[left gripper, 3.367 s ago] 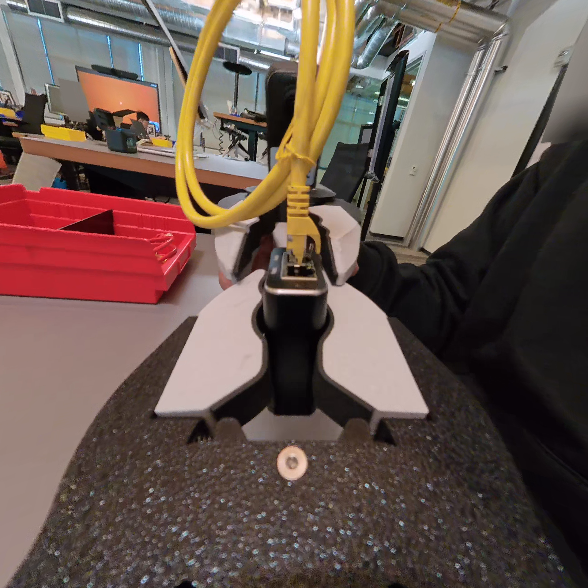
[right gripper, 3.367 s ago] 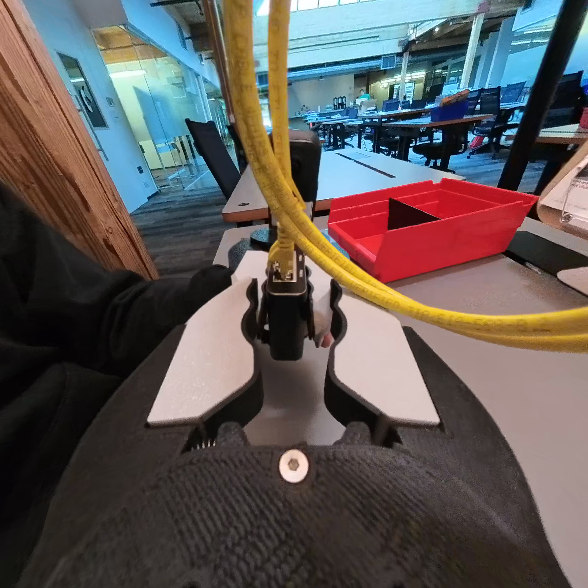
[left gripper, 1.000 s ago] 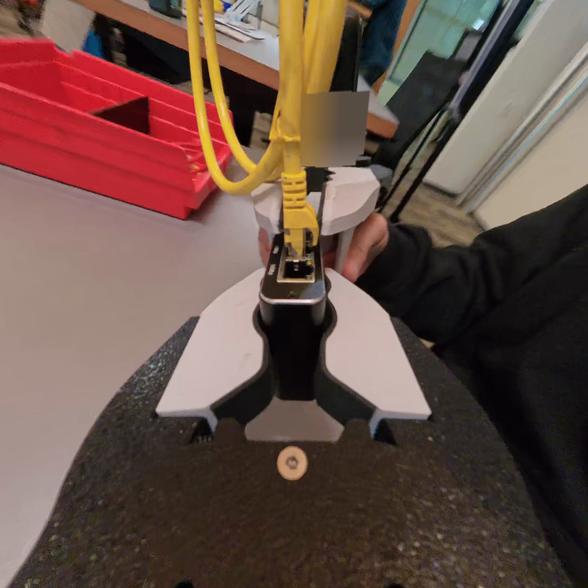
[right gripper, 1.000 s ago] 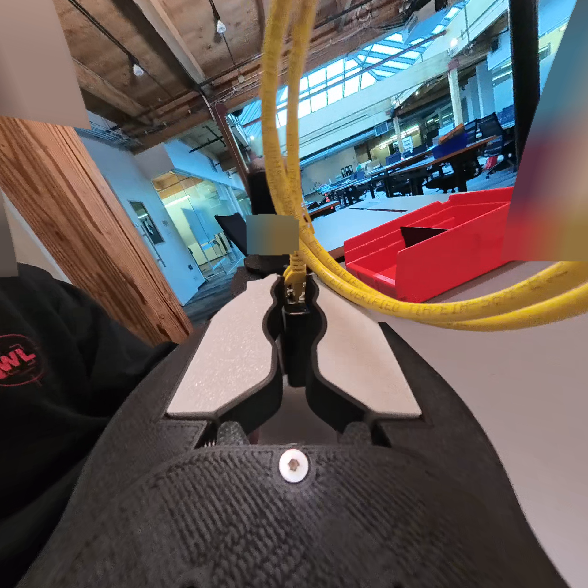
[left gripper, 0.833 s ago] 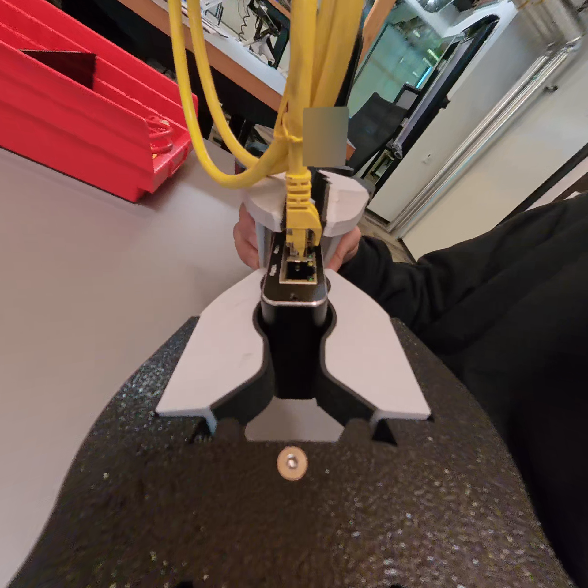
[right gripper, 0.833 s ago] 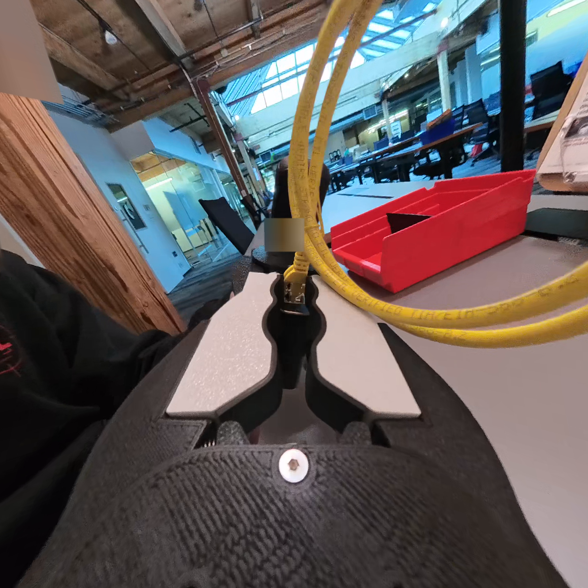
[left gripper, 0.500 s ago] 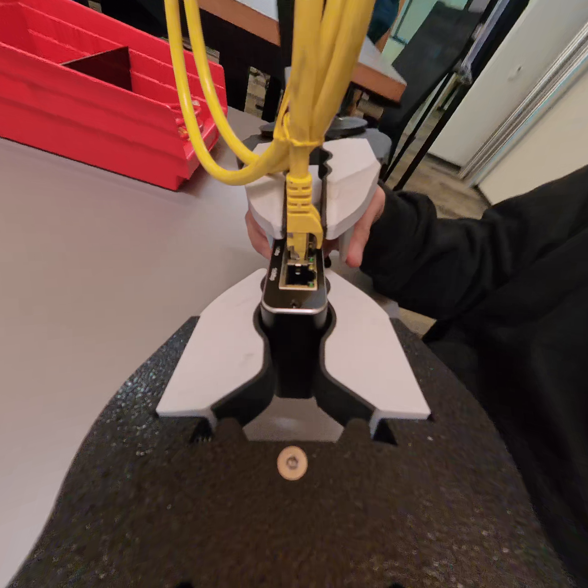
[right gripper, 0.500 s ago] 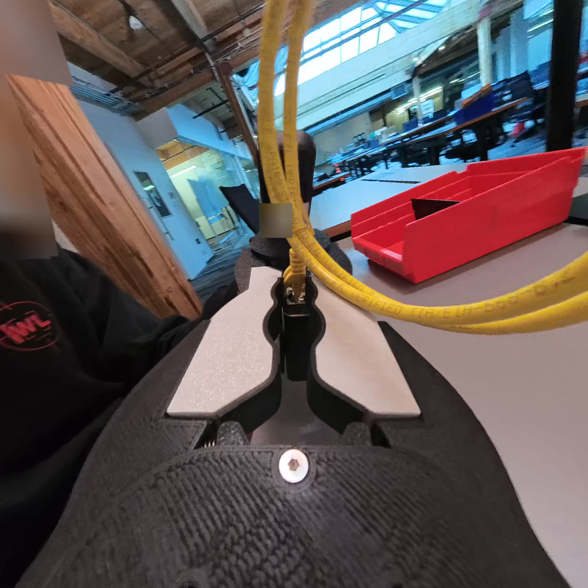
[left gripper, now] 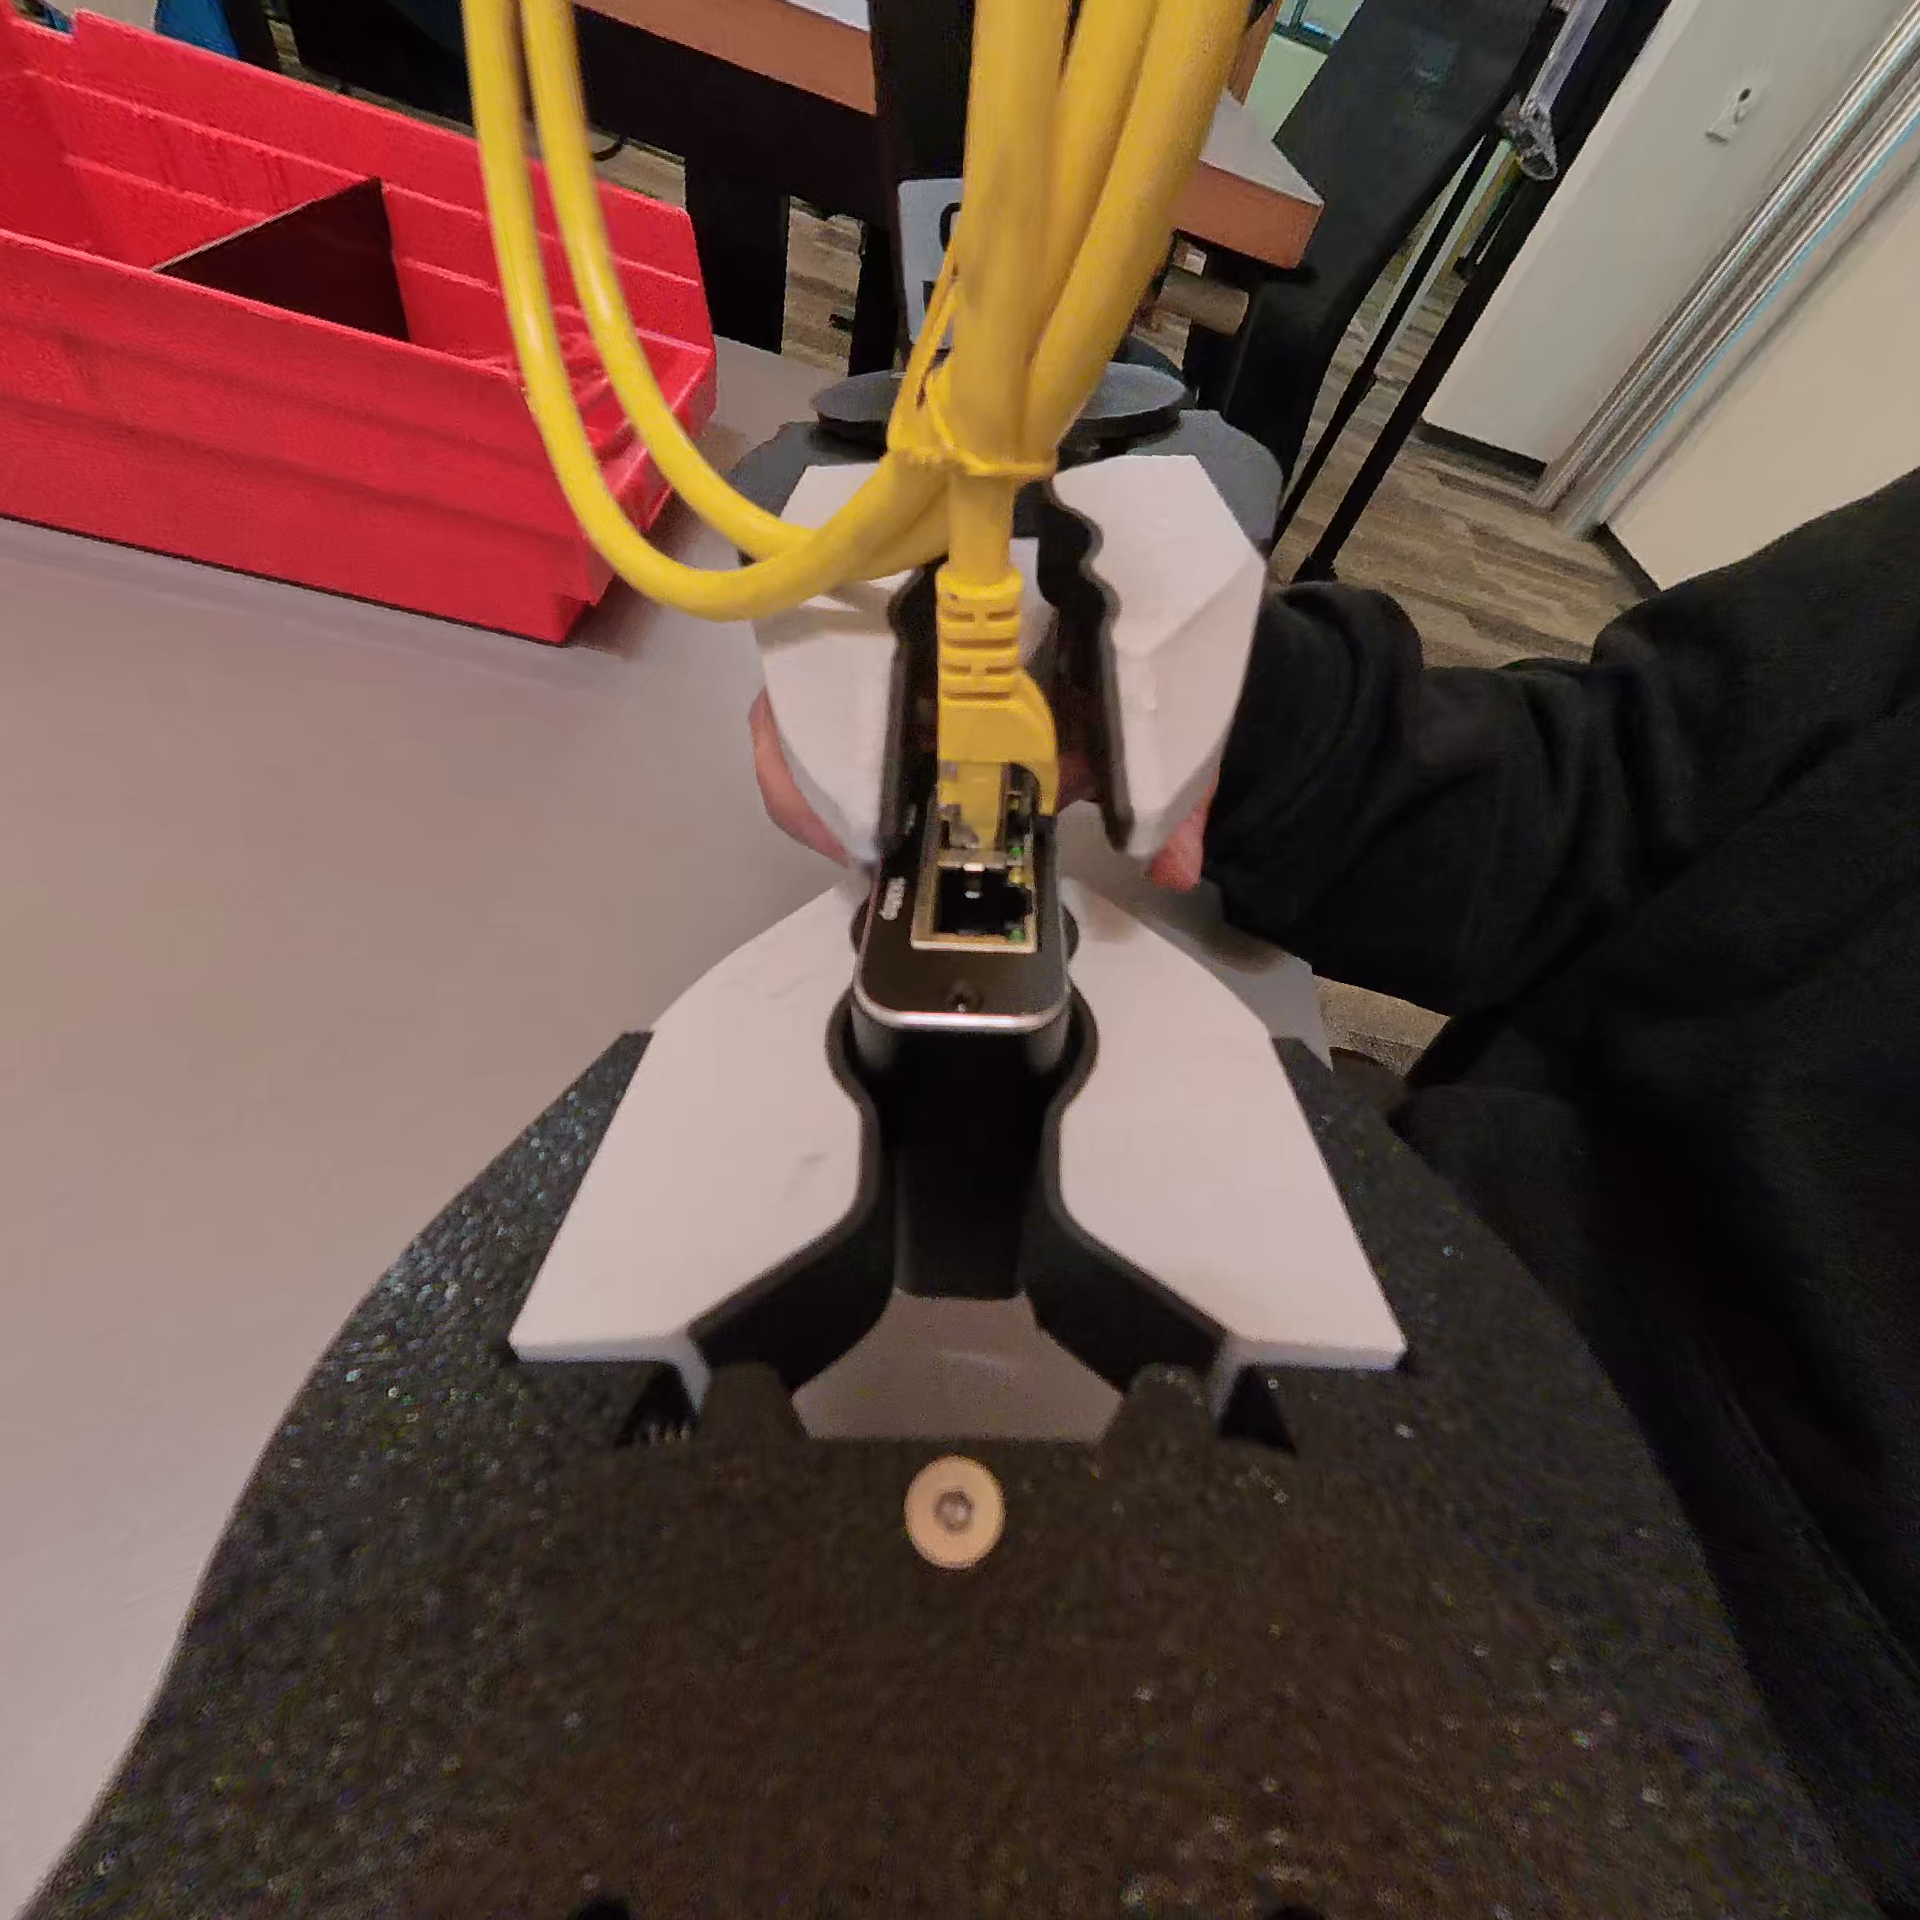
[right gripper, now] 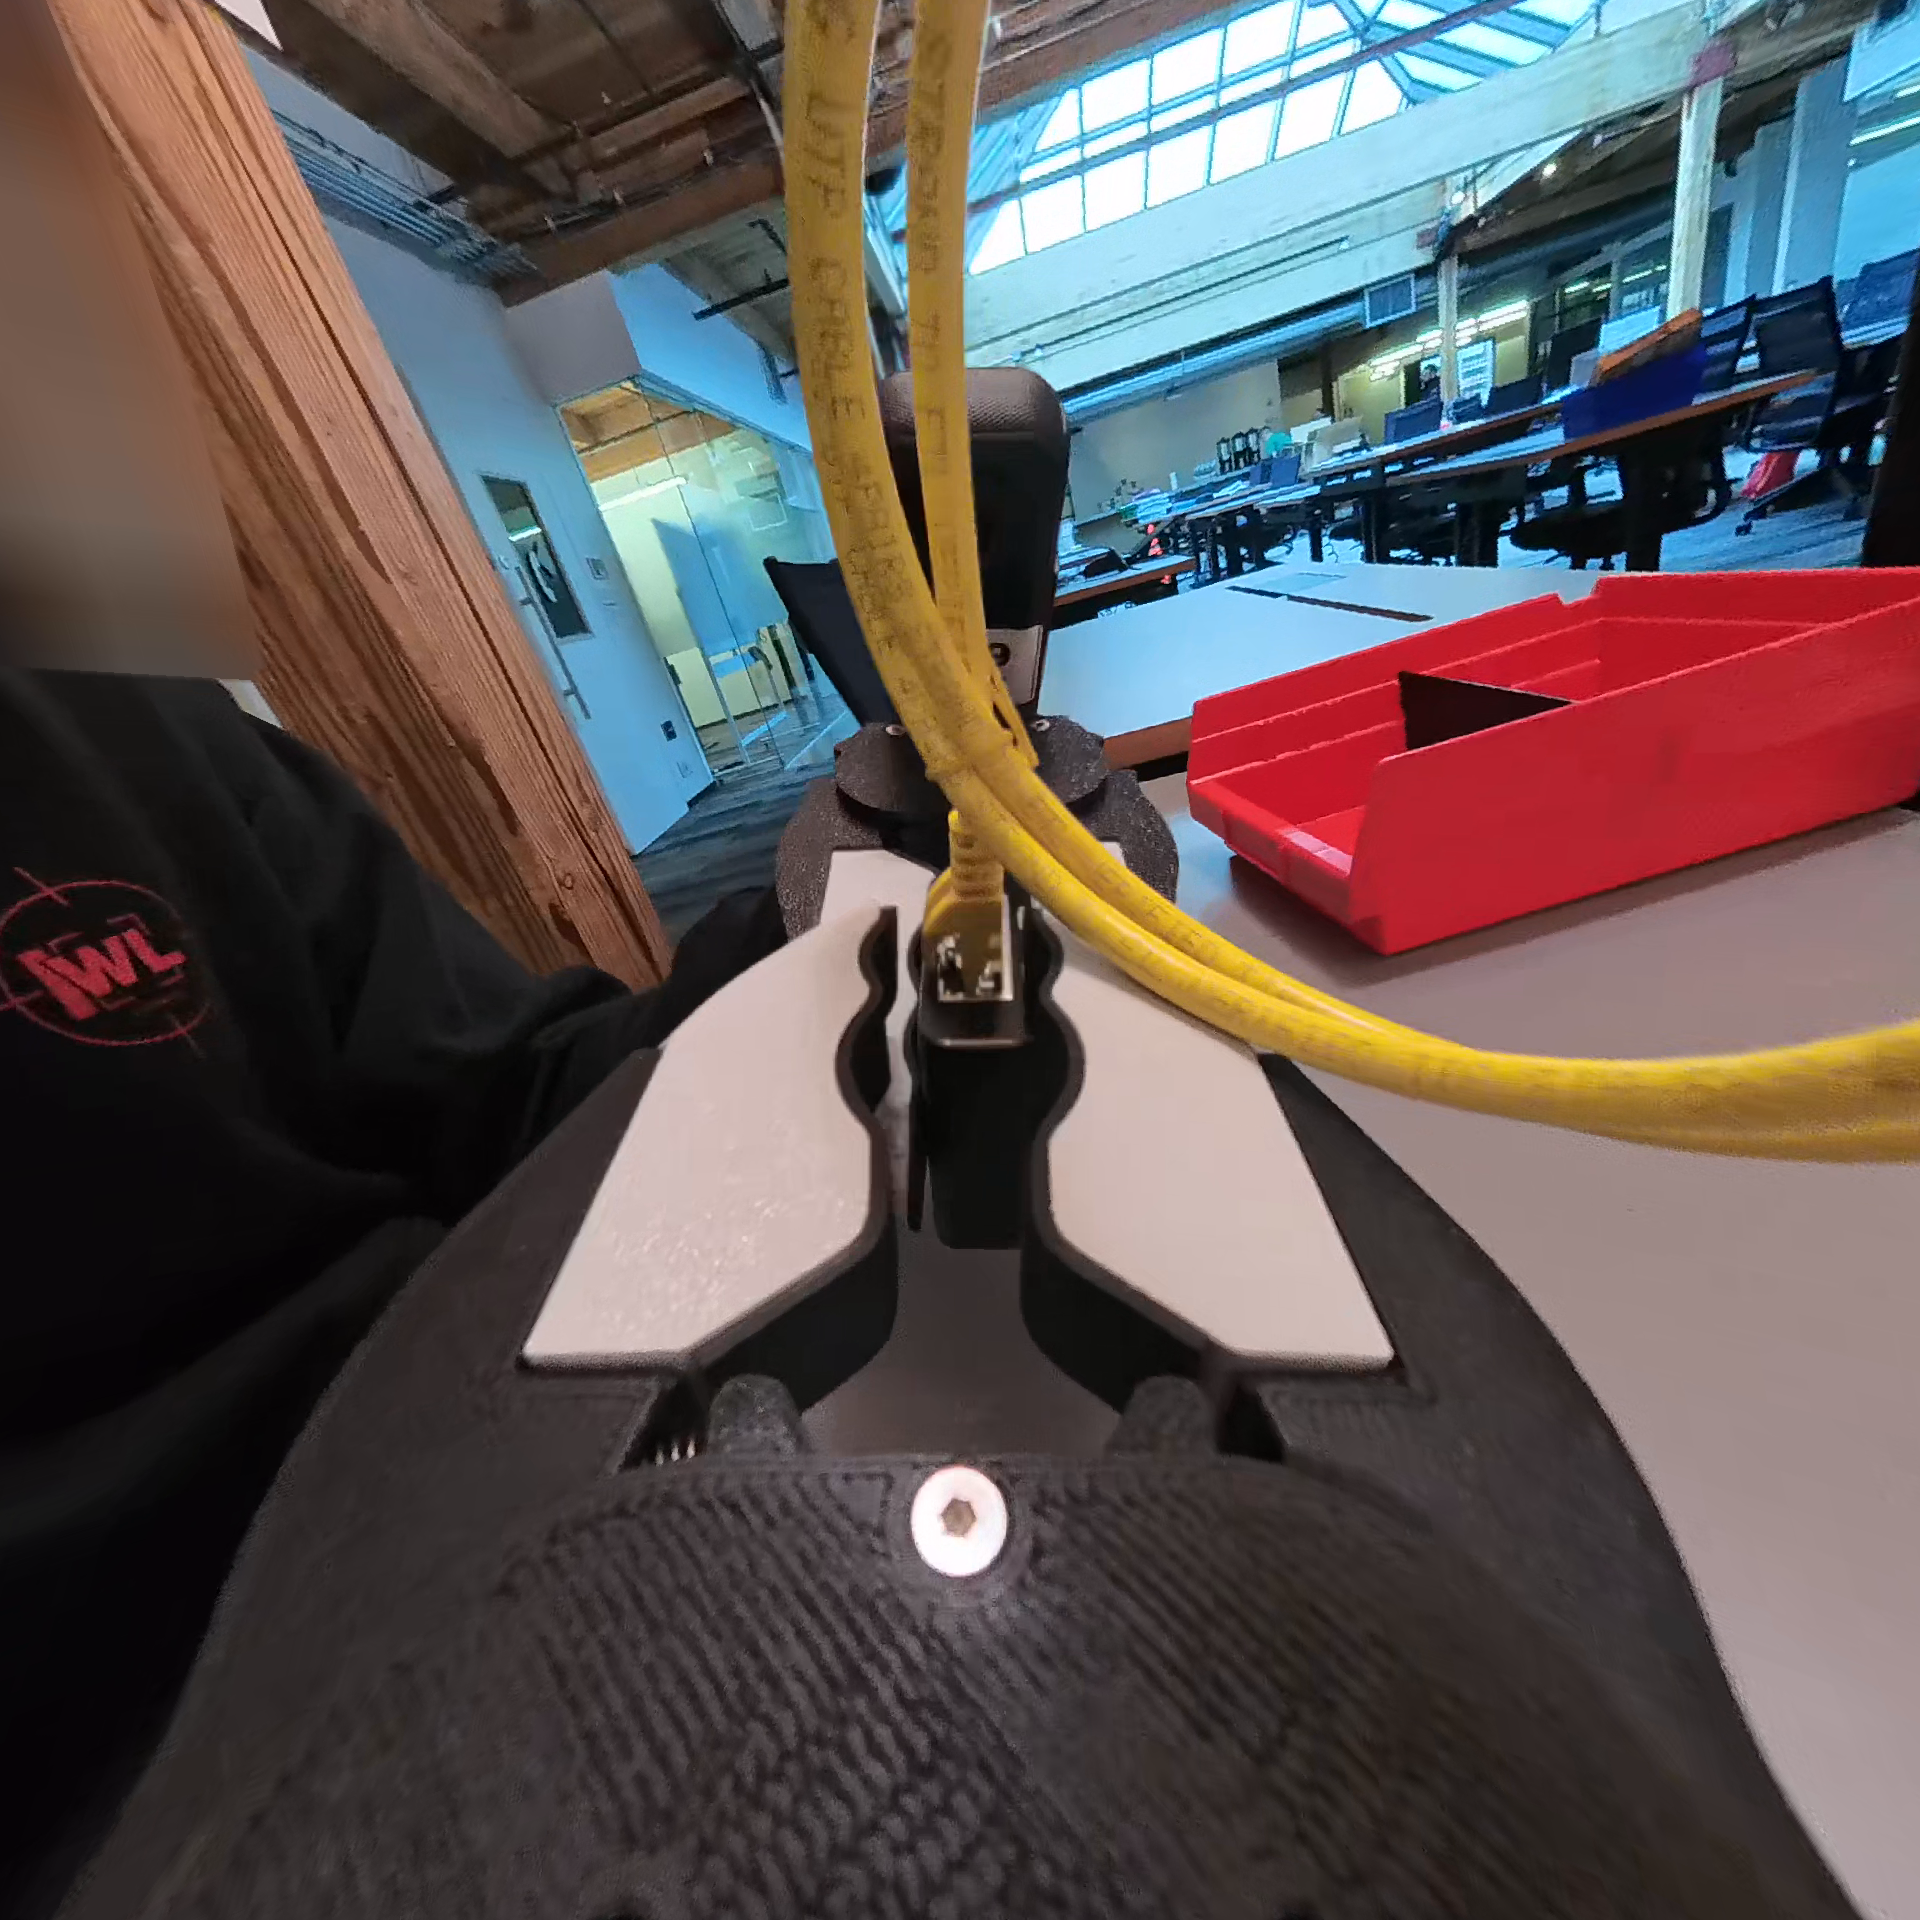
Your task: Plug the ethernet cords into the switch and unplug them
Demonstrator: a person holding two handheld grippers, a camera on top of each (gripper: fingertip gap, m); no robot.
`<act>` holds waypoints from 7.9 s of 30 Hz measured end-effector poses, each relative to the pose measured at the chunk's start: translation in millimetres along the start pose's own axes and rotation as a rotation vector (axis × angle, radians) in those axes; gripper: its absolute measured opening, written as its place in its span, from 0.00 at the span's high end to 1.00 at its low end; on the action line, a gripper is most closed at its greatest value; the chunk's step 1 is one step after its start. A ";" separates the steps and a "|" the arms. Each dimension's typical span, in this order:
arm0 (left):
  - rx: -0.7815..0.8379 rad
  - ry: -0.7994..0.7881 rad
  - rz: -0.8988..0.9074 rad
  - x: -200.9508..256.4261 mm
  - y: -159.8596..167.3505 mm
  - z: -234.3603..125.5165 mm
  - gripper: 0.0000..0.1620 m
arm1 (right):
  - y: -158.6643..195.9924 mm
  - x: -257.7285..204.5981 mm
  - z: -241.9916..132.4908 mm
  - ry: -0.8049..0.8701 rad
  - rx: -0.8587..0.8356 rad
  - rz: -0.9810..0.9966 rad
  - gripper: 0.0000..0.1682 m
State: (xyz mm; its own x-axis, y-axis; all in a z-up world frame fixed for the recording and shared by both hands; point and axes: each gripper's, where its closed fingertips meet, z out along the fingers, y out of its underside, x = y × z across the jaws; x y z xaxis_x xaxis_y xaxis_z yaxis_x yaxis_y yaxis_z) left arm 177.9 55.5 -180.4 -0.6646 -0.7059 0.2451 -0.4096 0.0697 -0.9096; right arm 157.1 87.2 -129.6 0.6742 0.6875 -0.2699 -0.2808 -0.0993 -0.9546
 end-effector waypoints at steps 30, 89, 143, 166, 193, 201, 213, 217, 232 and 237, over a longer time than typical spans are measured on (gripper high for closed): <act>0.111 0.024 -0.078 -10.0 -5.8 8.5 0.72 | -13.5 6.7 -1.8 0.099 0.047 -0.064 0.91; 0.187 0.059 -0.001 -6.6 -8.9 14.1 0.83 | -6.3 12.3 -9.8 0.090 0.017 -0.024 0.91; 0.067 0.112 -0.104 -5.4 3.8 11.1 0.83 | -1.3 17.5 -7.8 0.193 -0.076 -0.047 0.91; 0.022 0.038 -0.023 -7.5 10.0 6.2 0.83 | 5.8 11.0 -9.7 0.047 -0.046 0.041 0.92; 0.083 -0.054 0.105 0.8 -16.0 1.0 0.83 | -11.7 -7.8 -13.6 0.003 0.022 -0.148 0.92; 0.097 -0.064 0.151 5.4 -20.4 -0.7 0.84 | -15.7 -14.2 -12.3 0.000 0.051 -0.249 0.92; 0.171 -0.062 0.163 5.2 -26.9 1.9 0.82 | -14.9 -10.1 -10.8 0.045 0.063 -0.304 0.92; 0.168 -0.049 0.149 3.8 -25.1 1.1 0.82 | -13.4 -7.8 -9.2 0.050 0.057 -0.278 0.92; 0.163 0.190 -0.115 8.7 -9.7 -4.8 0.83 | -0.5 2.8 0.6 0.142 -0.086 -0.251 0.91; 0.203 0.264 -0.152 11.7 -11.7 -4.8 0.83 | -0.6 4.3 0.8 0.186 -0.141 -0.275 0.92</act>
State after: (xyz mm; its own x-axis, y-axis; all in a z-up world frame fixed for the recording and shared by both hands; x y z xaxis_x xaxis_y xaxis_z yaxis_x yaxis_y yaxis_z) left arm 171.9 49.8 -165.3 -0.7546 -0.4896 0.4369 -0.4016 -0.1820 -0.8975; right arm 159.6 90.8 -130.1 0.8281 0.5606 -0.0070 0.0160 -0.0361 -0.9992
